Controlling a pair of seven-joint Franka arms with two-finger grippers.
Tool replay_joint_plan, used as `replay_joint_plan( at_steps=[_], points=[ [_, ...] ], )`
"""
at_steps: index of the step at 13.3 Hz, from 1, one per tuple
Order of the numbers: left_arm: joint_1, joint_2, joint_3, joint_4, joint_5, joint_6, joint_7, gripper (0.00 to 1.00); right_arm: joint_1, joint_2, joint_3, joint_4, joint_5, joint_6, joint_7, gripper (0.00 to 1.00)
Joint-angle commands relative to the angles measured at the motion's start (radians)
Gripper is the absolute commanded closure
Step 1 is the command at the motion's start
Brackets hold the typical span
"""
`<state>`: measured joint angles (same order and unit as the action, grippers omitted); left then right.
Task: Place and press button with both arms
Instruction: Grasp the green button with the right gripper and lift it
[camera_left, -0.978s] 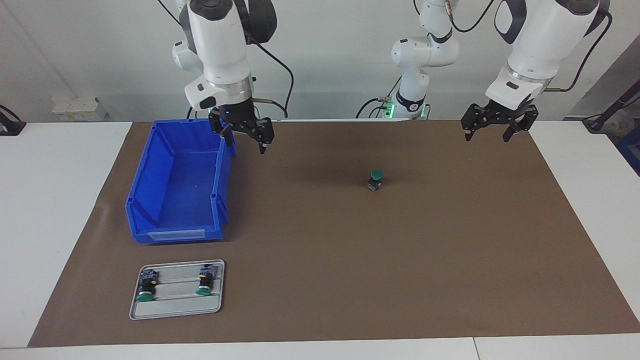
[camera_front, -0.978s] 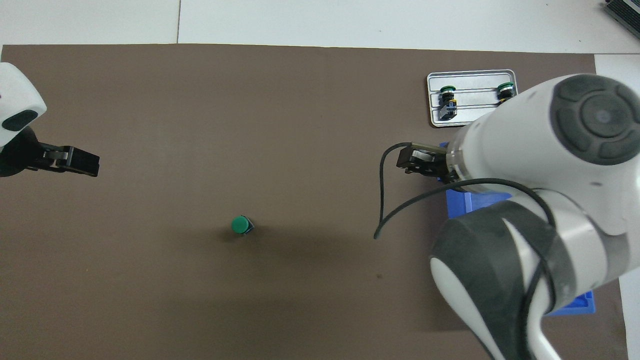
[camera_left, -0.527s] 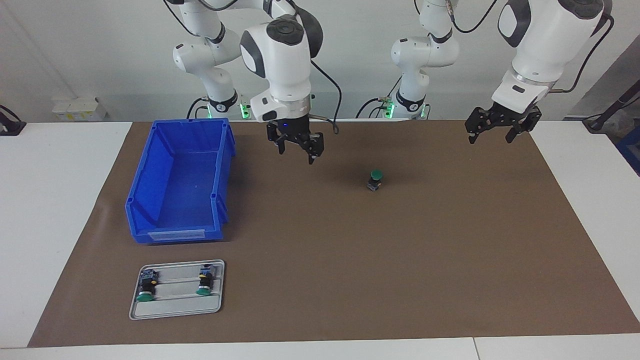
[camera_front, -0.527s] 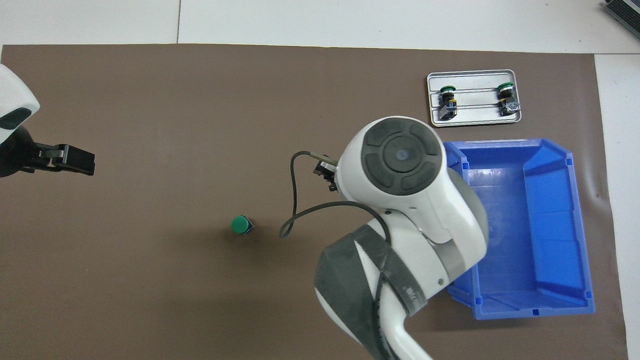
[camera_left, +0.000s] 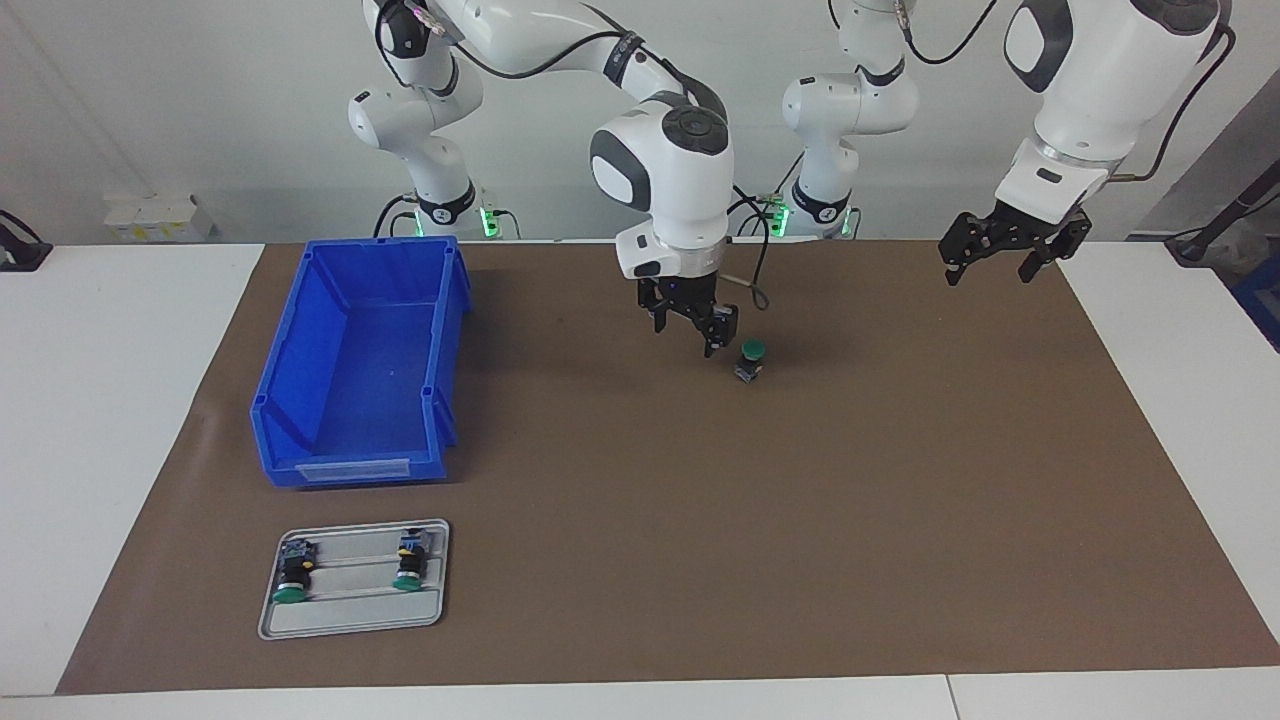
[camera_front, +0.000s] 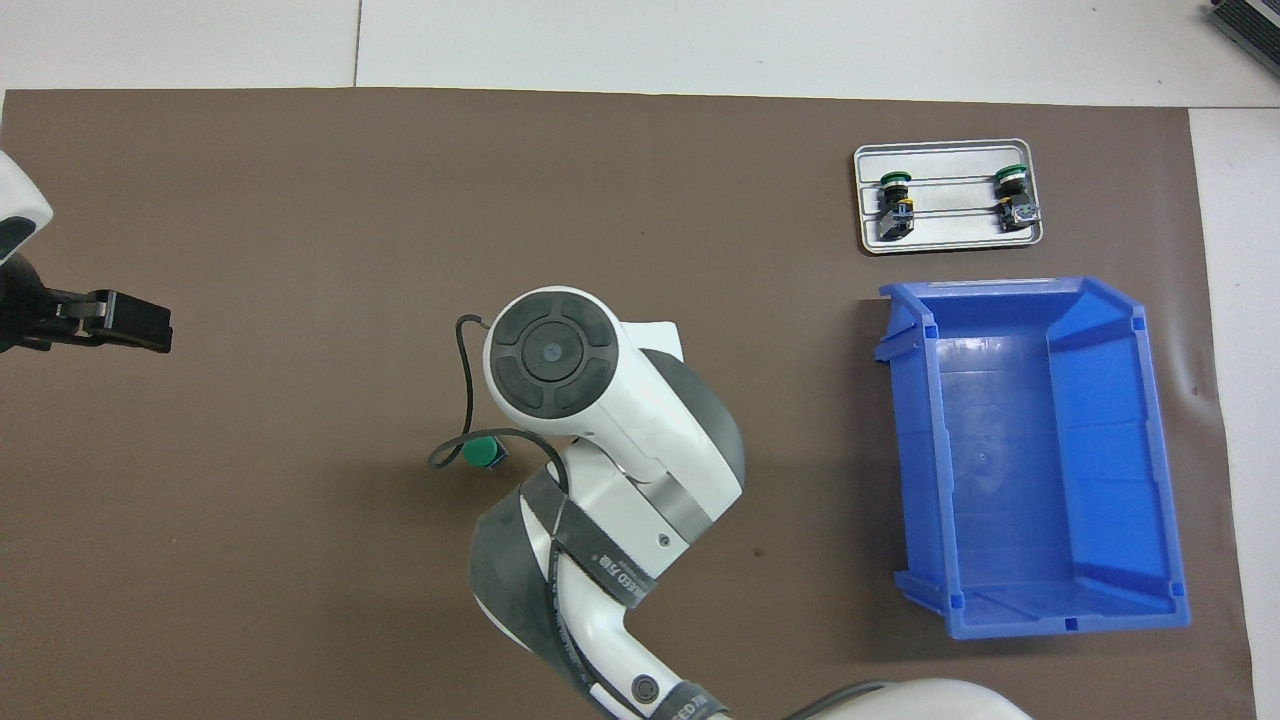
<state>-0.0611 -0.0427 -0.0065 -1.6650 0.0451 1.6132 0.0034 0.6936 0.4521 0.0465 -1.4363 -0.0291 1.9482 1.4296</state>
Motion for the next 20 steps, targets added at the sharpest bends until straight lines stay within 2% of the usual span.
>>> replay_joint_plan(
  at_steps=[1, 5, 9, 16, 19, 20],
  points=[
    [0.000, -0.029, 0.002, -0.036, 0.002, 0.010, -0.011, 0.00, 0.058, 0.143, 0.000, 0.140, -0.052, -0.006, 0.135, 0.12],
    [0.000, -0.029, 0.002, -0.036, 0.002, 0.010, -0.011, 0.00, 0.113, 0.230, 0.000, 0.203, -0.054, 0.012, 0.184, 0.13],
    [0.000, -0.029, 0.002, -0.036, 0.002, 0.010, -0.011, 0.00, 0.136, 0.226, 0.000, 0.183, -0.048, 0.064, 0.184, 0.16],
    [0.000, -0.029, 0.003, -0.036, 0.002, 0.010, -0.011, 0.00, 0.155, 0.189, 0.001, 0.054, -0.048, 0.121, 0.186, 0.17],
    [0.000, -0.029, 0.002, -0.036, 0.002, 0.010, -0.011, 0.00, 0.165, 0.183, 0.001, 0.036, -0.048, 0.138, 0.186, 0.20],
    [0.000, -0.029, 0.002, -0.036, 0.002, 0.010, -0.011, 0.00, 0.164, 0.183, 0.001, 0.036, -0.048, 0.138, 0.186, 0.25]
  ],
)
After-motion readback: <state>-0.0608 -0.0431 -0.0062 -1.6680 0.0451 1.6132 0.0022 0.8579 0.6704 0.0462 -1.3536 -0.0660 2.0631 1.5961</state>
